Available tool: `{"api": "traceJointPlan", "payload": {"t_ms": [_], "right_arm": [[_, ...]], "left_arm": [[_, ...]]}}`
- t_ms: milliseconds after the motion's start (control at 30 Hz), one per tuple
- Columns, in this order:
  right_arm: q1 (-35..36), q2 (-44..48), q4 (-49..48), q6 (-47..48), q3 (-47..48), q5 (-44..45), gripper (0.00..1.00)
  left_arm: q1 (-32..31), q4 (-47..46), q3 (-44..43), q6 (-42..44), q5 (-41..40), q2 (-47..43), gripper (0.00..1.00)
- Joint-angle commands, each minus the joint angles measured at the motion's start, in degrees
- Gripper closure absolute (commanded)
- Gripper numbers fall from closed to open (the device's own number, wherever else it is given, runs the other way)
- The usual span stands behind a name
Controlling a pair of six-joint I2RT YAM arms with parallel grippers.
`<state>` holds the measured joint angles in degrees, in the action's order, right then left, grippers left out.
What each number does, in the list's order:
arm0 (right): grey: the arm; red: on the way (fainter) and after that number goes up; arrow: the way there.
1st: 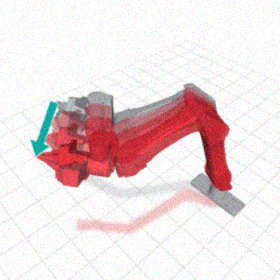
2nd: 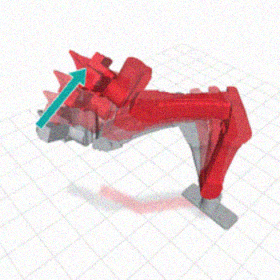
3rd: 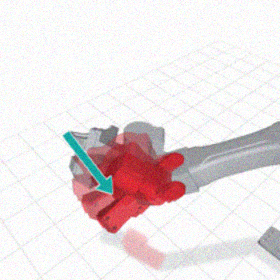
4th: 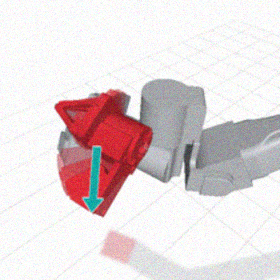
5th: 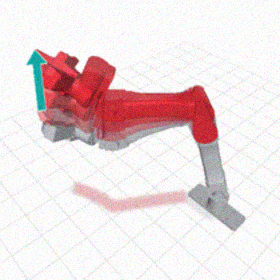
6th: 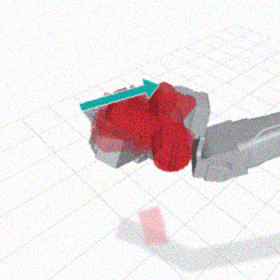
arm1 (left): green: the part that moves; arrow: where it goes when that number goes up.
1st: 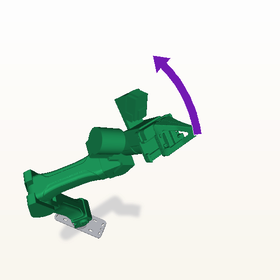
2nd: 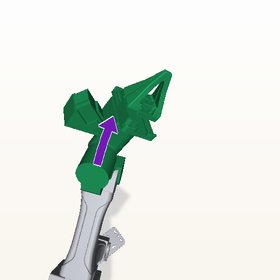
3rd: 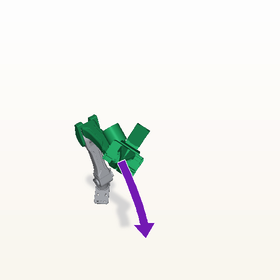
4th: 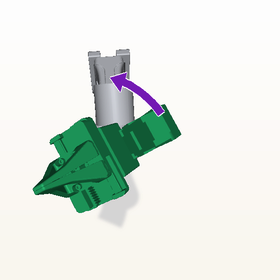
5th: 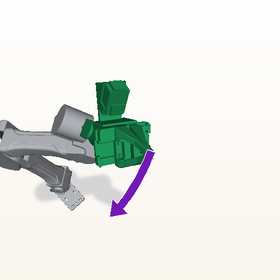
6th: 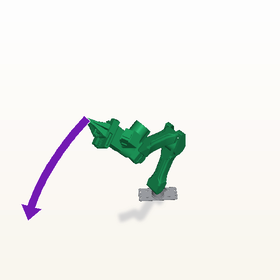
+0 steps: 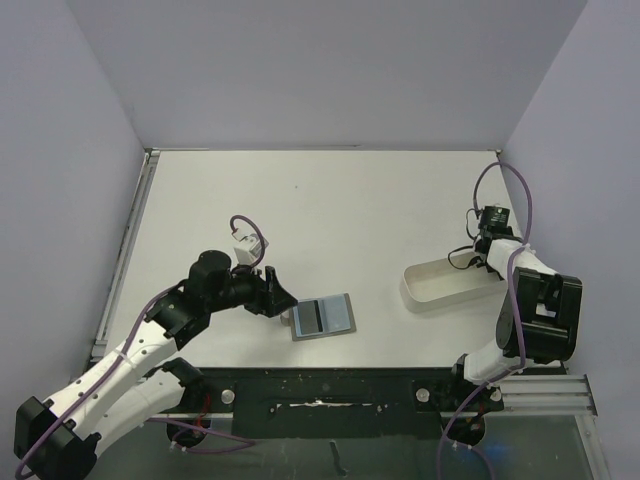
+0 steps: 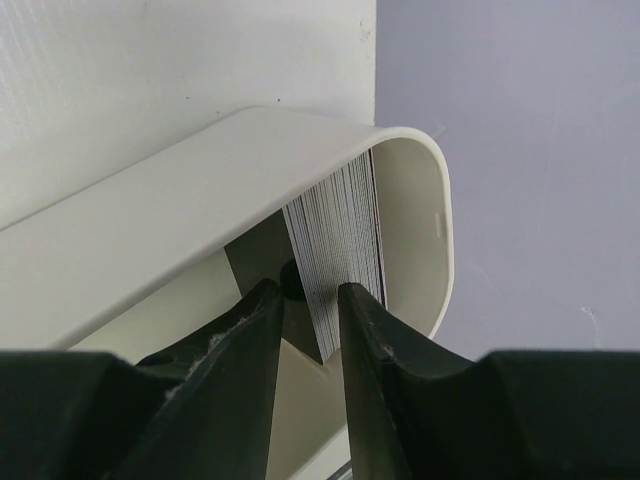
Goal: Put the credit cards into the card holder
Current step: Pick up the credit card from the storage box.
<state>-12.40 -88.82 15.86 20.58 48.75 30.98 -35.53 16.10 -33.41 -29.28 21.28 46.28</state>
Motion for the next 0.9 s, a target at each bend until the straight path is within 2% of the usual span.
{"api": "traceJointPlan", "payload": {"t_ms": [0,433,867], "right_arm": [[-0.5,1.4,-3.1,0.6,0.6,3.3,0.72],[-0.4,2.7,-2.0,0.4,1.7,3.8,0.83],[-0.1,4.7,-0.7,0.5,2.1,4.6,0.88]], "left_arm": [[0.0,-2.6,-0.6,0.7,0.4,-1.2,0.41],[0.0,-2.9,-0.3,0.5,-0.2,-1.7,0.41],[0.0,-2.8,-0.2,0.3,-0.5,-2.4,0.40]]}}
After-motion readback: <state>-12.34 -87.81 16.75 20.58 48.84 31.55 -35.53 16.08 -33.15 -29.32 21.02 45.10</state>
